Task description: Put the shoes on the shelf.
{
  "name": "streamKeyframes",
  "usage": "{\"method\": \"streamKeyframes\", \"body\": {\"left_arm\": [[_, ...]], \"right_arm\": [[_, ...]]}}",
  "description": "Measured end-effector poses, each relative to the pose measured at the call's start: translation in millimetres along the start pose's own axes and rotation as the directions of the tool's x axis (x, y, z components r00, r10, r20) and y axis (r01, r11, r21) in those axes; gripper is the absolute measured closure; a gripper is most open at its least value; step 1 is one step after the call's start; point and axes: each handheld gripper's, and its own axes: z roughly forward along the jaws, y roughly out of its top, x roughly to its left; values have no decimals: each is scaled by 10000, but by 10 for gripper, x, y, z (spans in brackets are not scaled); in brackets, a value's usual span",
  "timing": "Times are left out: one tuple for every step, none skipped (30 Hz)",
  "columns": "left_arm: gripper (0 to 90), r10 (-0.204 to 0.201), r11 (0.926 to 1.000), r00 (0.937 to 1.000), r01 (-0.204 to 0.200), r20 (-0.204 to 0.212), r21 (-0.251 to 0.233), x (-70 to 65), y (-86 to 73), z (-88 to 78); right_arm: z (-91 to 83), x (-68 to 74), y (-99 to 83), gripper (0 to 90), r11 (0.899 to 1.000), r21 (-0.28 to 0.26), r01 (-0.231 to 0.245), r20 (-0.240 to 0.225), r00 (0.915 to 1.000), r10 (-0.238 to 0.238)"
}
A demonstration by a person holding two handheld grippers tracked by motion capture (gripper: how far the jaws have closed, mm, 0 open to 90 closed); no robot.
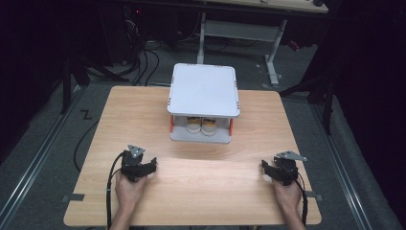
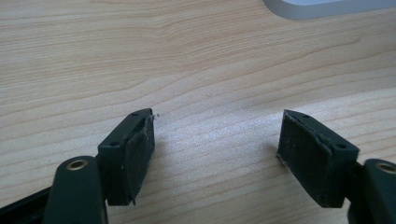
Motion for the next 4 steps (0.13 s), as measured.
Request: {"method": "streamKeyframes", "body": {"left_arm": [[275, 3, 10000, 10000, -3, -1, 1, 0, 0, 0], [274, 13, 10000, 10000, -13, 22, -2, 0, 1, 2], [272, 30, 10000, 10000, -30, 32, 0, 1, 2, 3], [271, 40, 10000, 10000, -40, 37, -2, 1, 2, 4]], "right_arm": [[0, 1, 0, 424, 10000, 3, -11, 3, 10000, 11], [0, 0, 0, 423, 10000, 1, 3, -2, 10000, -3], [0, 1, 0, 421, 10000, 2, 3, -2, 10000, -3], [-1, 2, 0, 419, 10000, 7, -4, 3, 10000, 4]]}}
